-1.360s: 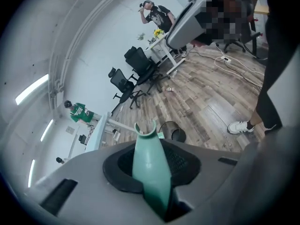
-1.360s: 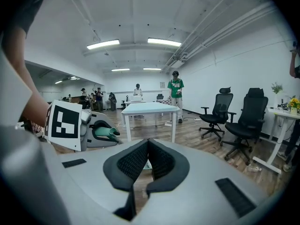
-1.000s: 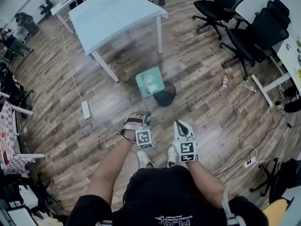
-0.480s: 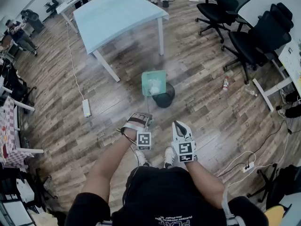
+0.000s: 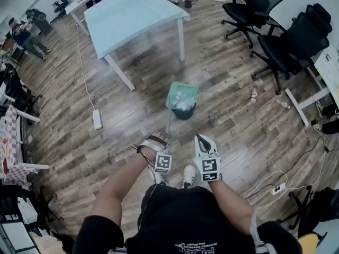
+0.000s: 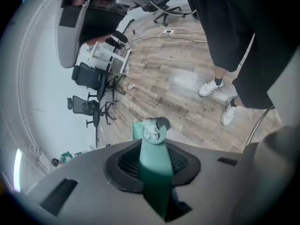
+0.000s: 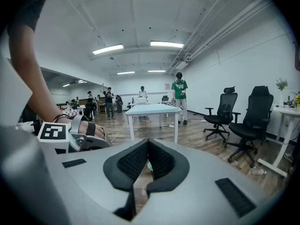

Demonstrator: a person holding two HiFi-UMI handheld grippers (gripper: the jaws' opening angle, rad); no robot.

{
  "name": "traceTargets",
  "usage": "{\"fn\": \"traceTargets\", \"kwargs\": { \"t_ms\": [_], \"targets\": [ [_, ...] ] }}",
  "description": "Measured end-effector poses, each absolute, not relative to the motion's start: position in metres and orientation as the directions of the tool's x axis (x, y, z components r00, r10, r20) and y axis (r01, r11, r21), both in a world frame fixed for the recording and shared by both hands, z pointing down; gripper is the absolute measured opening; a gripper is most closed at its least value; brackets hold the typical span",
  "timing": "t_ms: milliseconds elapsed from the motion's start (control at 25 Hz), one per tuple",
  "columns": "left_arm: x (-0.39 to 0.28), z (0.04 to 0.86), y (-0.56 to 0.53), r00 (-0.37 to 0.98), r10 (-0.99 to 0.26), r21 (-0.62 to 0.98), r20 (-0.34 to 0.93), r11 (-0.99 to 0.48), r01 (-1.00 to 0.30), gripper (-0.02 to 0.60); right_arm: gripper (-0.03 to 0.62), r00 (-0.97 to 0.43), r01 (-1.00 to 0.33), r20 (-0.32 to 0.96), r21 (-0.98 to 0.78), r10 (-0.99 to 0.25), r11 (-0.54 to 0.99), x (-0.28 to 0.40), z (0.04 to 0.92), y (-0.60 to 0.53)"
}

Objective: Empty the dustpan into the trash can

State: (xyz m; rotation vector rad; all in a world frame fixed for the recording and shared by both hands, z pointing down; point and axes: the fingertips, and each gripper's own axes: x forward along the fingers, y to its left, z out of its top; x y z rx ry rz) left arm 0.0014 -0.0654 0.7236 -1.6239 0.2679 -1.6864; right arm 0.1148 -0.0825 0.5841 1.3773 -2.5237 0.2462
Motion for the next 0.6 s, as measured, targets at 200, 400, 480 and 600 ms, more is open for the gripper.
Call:
{"fn": "traceTargets", "kwargs": {
  "t_ms": [200, 400, 480, 600],
  "targets": [
    [0.002, 0.732, -0.057, 0.065, -0.633, -0.567, 0.771, -0.637, 0.523, 0.098, 0.023, -0.517, -0.846, 0.295, -0.033, -0.803, 0.532, 0.116, 0.582, -0.084],
    [0.002, 0.743, -0.049, 0.02, -0.637, -0.449, 0.771, -0.521, 0.726, 0.098, 0.025, -0.515, -0.848, 0.295, -0.038, -0.805, 0.528, 0.117, 0.585, -0.079],
    [0.002, 0.747, -0.047, 0.006, -0.639, -0.405, 0.769, -0.48, 0.778, 0.098, 0.025, -0.513, -0.85, 0.295, -0.04, -0.806, 0.526, 0.117, 0.586, -0.078],
    [0.003, 0.749, -0.047, 0.005, -0.639, -0.385, 0.769, -0.457, 0.802, 0.098, 0.024, -0.511, -0.851, 0.291, -0.042, -0.809, 0.523, 0.117, 0.583, -0.078]
  ]
}}
